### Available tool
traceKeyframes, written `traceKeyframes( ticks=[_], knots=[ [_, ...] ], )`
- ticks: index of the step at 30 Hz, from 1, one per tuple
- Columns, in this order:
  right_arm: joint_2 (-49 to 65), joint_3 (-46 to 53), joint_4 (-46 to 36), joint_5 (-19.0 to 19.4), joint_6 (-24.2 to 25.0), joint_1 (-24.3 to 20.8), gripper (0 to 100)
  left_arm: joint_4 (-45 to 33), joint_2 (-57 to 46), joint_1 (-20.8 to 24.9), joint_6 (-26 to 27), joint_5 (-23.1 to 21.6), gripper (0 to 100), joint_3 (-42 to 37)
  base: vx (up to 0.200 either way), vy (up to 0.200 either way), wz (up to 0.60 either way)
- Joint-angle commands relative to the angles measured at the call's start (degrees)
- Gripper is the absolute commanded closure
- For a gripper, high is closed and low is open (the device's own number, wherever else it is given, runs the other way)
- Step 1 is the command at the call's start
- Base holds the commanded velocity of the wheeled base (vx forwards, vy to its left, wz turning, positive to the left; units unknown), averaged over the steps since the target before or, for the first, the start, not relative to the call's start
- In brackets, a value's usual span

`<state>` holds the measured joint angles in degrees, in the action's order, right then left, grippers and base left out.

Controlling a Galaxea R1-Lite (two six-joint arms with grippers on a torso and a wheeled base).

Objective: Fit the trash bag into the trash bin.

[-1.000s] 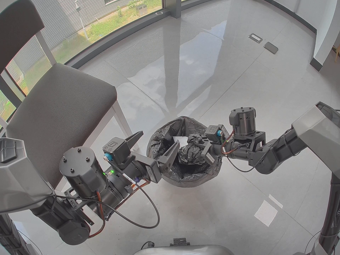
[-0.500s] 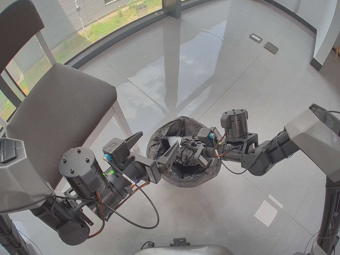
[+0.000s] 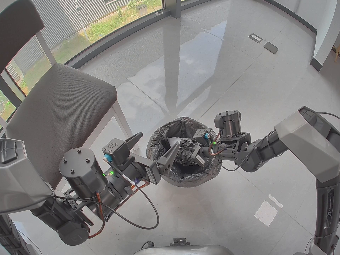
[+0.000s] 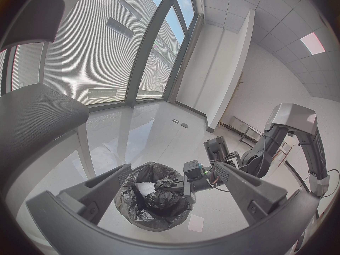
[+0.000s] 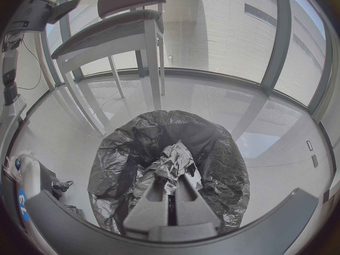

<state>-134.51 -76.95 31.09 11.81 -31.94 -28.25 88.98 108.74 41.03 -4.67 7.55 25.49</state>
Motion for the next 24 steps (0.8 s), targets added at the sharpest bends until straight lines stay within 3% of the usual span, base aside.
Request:
traceKeyframes(
  ticks=[1, 13, 14, 24],
  knots=[
    [-2.33, -1.45, -0.06, -0.04, -0.05, 0.03, 100, 1.02, 0.24, 0.01, 0.01, 0.01, 0, -0.09, 0.000, 0.000, 0.00],
    [-3.30, -2.68, -0.24, -0.04, -0.76, 0.30, 100, 1.02, 0.33, 0.01, -0.08, 0.01, 0, -0.09, 0.000, 0.000, 0.00],
    [-3.30, -2.68, -0.24, -0.04, -0.76, 0.30, 0, 1.02, 0.33, 0.01, -0.08, 0.01, 0, -0.09, 0.000, 0.000, 0.00],
    [-1.63, -2.86, 0.20, -0.04, -1.37, 0.21, 0, 1.02, 0.42, -0.43, -0.08, 0.01, 0, 0.00, 0.000, 0.000, 0.00]
  ],
)
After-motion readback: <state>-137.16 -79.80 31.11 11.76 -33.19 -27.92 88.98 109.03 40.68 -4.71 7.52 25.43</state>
